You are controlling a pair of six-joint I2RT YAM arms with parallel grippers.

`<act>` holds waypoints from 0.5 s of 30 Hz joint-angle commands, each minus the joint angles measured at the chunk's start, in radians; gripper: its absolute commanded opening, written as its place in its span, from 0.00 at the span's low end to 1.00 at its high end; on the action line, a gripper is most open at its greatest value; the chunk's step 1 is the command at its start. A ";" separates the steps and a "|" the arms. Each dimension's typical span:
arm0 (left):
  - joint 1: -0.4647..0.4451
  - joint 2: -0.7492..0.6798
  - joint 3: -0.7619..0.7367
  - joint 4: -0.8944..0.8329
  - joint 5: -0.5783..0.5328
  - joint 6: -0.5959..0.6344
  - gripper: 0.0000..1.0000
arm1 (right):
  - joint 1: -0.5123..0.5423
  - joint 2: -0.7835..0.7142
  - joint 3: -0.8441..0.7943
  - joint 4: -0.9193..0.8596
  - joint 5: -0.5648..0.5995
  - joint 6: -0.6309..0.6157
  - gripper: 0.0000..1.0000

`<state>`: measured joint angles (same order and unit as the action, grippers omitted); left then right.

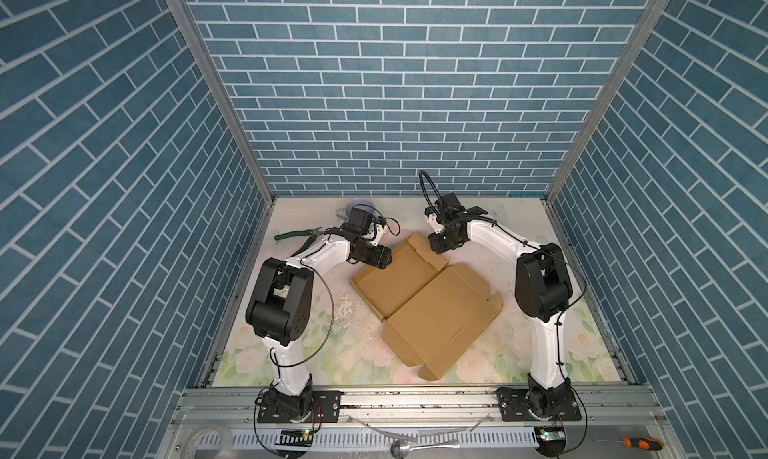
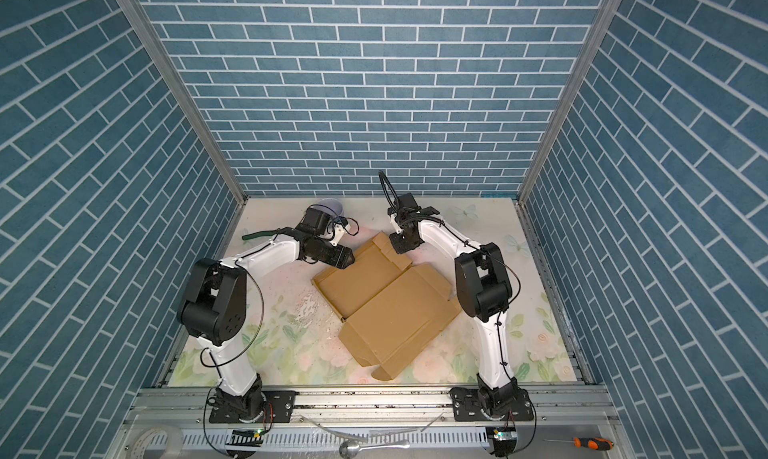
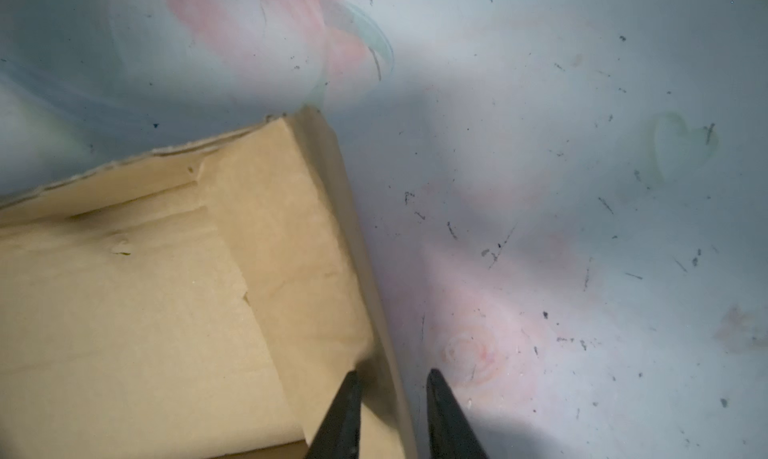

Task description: Fold the paper box

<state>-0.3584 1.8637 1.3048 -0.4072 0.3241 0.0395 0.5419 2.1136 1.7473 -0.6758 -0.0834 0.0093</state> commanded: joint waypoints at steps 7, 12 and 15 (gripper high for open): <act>0.001 0.044 0.007 0.057 -0.007 0.013 0.68 | 0.010 0.072 -0.013 0.012 -0.048 0.001 0.48; 0.000 0.054 0.002 0.063 -0.005 0.006 0.62 | 0.008 0.132 0.026 -0.019 -0.064 -0.013 0.47; 0.001 0.067 0.005 0.068 -0.001 -0.008 0.59 | 0.009 0.152 0.039 -0.035 -0.045 -0.029 0.39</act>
<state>-0.3584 1.9041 1.3048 -0.3519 0.3153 0.0391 0.5491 2.2368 1.7473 -0.6727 -0.1307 0.0029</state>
